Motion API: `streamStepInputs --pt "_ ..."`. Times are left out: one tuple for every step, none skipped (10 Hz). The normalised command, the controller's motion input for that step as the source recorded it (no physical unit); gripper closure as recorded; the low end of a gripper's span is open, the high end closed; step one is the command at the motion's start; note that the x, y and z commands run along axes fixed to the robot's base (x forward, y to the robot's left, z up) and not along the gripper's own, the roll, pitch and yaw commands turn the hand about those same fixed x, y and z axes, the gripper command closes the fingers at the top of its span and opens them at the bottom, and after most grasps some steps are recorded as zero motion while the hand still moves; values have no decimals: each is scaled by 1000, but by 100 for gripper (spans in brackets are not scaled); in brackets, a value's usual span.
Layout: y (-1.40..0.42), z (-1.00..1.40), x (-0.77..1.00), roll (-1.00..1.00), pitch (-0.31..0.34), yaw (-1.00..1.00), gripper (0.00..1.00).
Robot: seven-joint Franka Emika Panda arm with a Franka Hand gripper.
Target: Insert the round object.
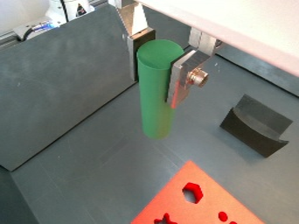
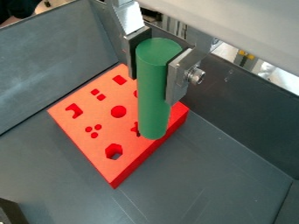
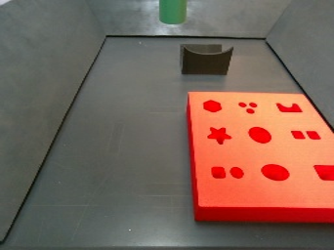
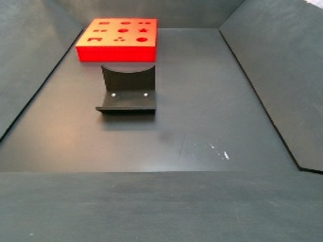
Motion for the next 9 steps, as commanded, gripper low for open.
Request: streamStepInputs --pt "-180 -237 314 -10 -59 -137 100" --pt "-214 -369 749 -131 -109 -254 100" --pt "-191 -386 777 -131 -114 -240 100" --pt "-157 -440 811 -126 -109 -223 100" --pt "-140 -417 911 -89 -77 -171 100" --pt "-160 -71 1000 0 0 -37 100" --pt "-197 0 1000 83 14 0 100" --pt "-223 9 1000 109 29 0 100" --pt "-311 0 1000 56 0 0 100"
